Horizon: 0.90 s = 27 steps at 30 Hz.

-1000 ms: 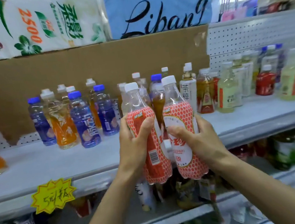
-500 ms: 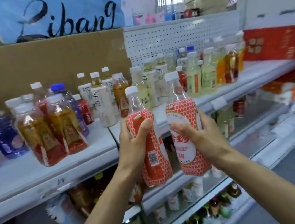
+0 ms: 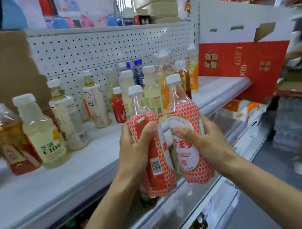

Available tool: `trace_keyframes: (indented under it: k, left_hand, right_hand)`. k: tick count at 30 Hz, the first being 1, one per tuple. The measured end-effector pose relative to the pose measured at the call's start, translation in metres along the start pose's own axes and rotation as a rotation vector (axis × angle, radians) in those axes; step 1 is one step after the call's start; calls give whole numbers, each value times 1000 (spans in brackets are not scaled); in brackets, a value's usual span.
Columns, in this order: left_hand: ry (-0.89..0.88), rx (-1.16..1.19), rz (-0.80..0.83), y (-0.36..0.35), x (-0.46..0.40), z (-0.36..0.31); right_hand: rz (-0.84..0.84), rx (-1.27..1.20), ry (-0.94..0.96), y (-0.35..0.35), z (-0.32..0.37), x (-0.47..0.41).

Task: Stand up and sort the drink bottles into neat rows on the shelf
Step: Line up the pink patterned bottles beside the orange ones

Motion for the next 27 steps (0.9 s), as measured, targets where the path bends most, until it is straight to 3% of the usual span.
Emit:
trace_keyframes:
  k: [11, 22, 27]
  left_hand:
    - [15, 16, 3, -120, -122, 41]
    - [-34, -13, -228, -260, -202, 76]
    - [-94, -19, -348, -304, -234, 84]
  right_hand:
    - [30, -54, 1, 115, -45, -130]
    - [263, -40, 60, 245, -80, -266]
    - [250, -38, 96, 294, -88, -332]
Point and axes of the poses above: each hand's wrist, its own x-axis away from the middle knuckle, its own y-axis out of the back of the hand, z = x × y, the point moved 2 cm from there along -x, towards the middle knuckle, and after that the axes turned 2 degrees about x, right-handed, at the moved point
